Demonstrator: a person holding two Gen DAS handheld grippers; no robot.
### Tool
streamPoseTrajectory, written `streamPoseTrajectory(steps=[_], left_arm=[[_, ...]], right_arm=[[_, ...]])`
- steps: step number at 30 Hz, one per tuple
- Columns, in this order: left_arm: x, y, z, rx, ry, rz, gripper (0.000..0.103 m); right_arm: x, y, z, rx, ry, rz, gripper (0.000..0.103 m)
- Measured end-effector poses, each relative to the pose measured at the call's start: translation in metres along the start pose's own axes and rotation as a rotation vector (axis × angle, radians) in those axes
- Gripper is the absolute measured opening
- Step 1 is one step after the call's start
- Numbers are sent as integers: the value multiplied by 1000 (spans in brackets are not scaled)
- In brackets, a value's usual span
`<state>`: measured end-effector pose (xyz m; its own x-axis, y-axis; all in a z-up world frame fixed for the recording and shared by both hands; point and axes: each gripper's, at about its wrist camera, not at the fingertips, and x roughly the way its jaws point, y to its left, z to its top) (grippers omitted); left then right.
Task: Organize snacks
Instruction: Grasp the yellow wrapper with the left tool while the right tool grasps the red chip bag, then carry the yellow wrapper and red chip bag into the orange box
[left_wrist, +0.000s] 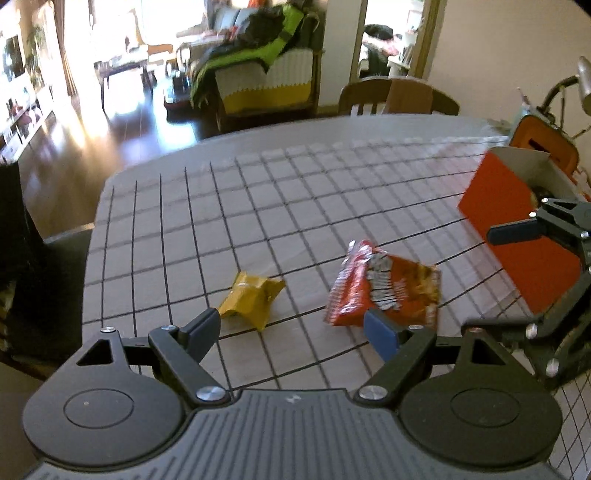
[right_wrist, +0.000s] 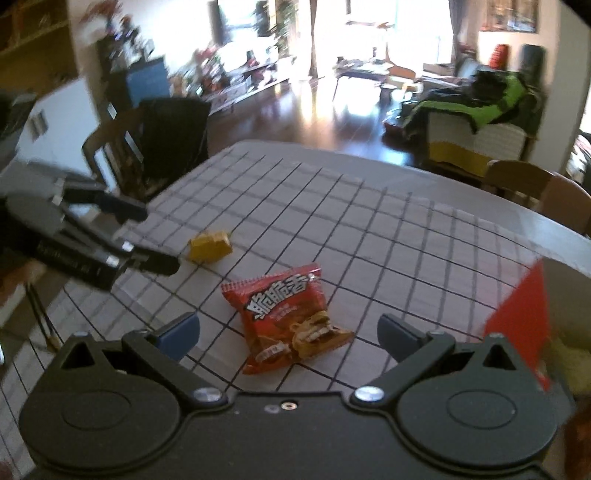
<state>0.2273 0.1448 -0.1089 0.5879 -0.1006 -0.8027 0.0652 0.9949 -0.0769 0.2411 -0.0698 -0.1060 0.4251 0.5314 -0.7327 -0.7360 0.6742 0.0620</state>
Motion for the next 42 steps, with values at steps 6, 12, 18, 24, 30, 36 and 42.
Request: streamPoseTrajectory(steps=[6,12,18,24,30,36,42], left_arm=[[32,20,7,-26,49,6,85],[55,28,15,-23,79,2,85],[71,38,21,-60,118,-20,72],[84,38,22,-49,154,-17,57],[84,34,22,-25,146,4,46],[83,33,22,-25,139,6,41],[81,35,21,-52,141,-16,39]], right_arm=[[35,11,5,-117,64,-3,103],[61,13,10,-145,104,-8,103],[80,11,11,-156,137,-13,100],[94,12,9,-171,163,-19,91],[91,10,8,-154,152,-10,78],[87,13,7,-129,146,-33,71],[78,11,3,-45,131,-59,68]])
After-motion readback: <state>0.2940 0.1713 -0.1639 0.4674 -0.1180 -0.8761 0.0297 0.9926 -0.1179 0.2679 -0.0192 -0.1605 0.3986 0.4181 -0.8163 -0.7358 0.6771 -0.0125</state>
